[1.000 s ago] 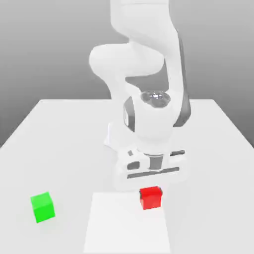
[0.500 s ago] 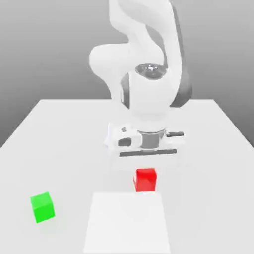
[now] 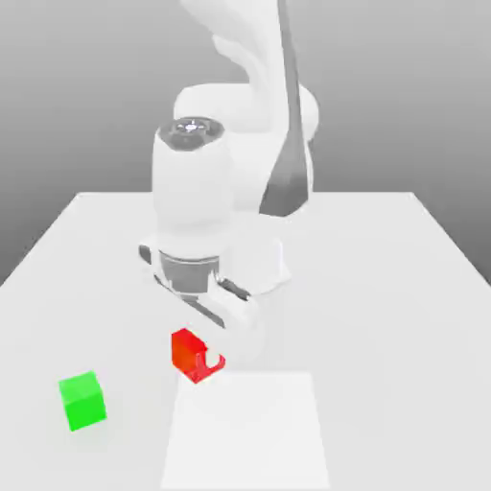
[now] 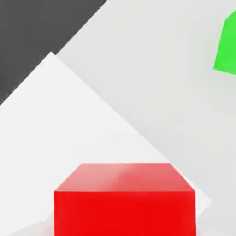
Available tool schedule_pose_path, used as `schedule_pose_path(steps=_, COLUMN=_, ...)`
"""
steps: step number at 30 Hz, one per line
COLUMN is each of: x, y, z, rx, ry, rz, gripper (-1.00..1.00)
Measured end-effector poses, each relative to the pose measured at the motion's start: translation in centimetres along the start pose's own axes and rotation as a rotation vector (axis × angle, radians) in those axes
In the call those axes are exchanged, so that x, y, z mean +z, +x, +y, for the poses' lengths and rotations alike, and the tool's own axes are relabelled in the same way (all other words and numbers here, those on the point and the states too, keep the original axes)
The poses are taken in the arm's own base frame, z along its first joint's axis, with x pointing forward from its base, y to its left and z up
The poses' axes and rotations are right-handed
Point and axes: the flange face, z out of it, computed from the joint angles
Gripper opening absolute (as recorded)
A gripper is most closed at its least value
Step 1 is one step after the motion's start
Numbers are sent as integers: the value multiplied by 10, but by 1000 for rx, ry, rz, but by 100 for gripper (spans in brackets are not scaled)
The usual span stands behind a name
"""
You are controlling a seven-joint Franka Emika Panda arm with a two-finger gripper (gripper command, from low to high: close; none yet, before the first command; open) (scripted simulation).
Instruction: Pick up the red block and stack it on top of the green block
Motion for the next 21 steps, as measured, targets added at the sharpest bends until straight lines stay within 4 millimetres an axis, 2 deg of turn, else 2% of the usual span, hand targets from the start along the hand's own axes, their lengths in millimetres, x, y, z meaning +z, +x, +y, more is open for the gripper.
schedule_pose_path(steps=9, x=-8, y=69, z=-15, rx=559, ry=-2, rz=-3, gripper=-100)
schedule_pose_path(steps=18, x=-17, y=140, z=-19, rx=1110, ry=-4, rz=-11, gripper=-100)
schedule_pose_path(steps=19, x=-13, y=148, z=-18, rx=1151, ry=-3, rz=-11, gripper=-100)
schedule_pose_path(steps=21, x=2, y=150, z=-20, rx=1172, ry=-2, rz=-11, gripper=-100)
